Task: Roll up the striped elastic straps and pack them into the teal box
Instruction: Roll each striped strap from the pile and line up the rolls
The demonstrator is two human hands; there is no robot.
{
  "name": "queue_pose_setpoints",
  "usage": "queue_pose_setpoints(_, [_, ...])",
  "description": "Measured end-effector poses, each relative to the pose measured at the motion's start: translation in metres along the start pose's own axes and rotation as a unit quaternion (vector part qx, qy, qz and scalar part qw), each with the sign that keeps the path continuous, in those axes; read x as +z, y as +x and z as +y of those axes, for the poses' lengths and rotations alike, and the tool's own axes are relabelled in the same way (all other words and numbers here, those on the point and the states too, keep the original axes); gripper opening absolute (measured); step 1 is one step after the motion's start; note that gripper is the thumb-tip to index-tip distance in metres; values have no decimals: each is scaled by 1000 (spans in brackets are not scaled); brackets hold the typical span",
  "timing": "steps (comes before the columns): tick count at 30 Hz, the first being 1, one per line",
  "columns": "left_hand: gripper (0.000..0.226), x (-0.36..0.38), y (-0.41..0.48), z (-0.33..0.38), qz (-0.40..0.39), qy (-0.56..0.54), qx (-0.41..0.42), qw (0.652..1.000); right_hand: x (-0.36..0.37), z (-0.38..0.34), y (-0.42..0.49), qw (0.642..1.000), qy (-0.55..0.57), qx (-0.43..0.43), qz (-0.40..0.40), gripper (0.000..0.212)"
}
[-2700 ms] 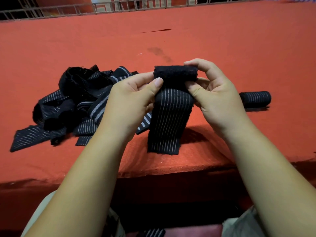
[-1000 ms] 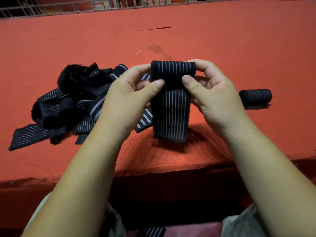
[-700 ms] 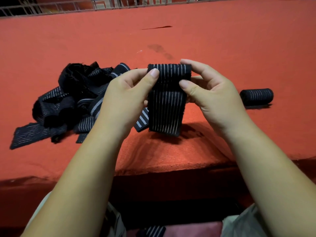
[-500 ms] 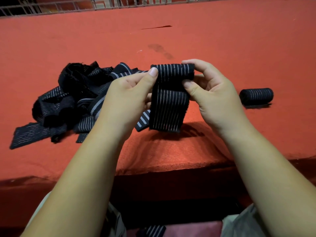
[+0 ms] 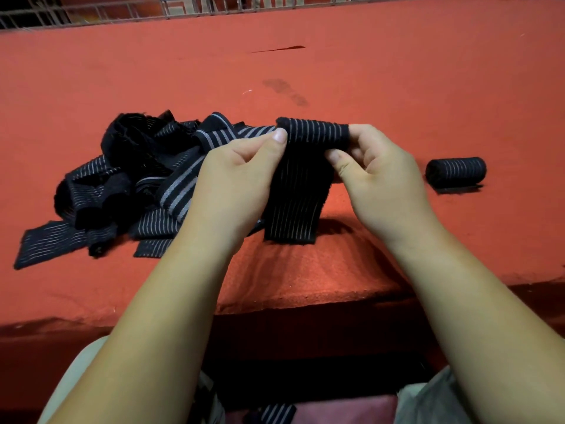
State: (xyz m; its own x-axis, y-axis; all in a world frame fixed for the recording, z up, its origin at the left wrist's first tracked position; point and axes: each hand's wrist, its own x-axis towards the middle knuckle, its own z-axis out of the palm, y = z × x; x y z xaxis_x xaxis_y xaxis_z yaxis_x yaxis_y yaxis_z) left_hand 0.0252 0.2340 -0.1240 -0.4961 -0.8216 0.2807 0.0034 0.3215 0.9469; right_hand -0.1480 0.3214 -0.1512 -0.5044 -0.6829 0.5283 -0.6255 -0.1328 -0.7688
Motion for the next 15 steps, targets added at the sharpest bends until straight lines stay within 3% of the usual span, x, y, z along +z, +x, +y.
queue_pose_setpoints(15, [35,-6,4,-7,-31,34,27,999,1,1,1,998,54,-14,-12,29])
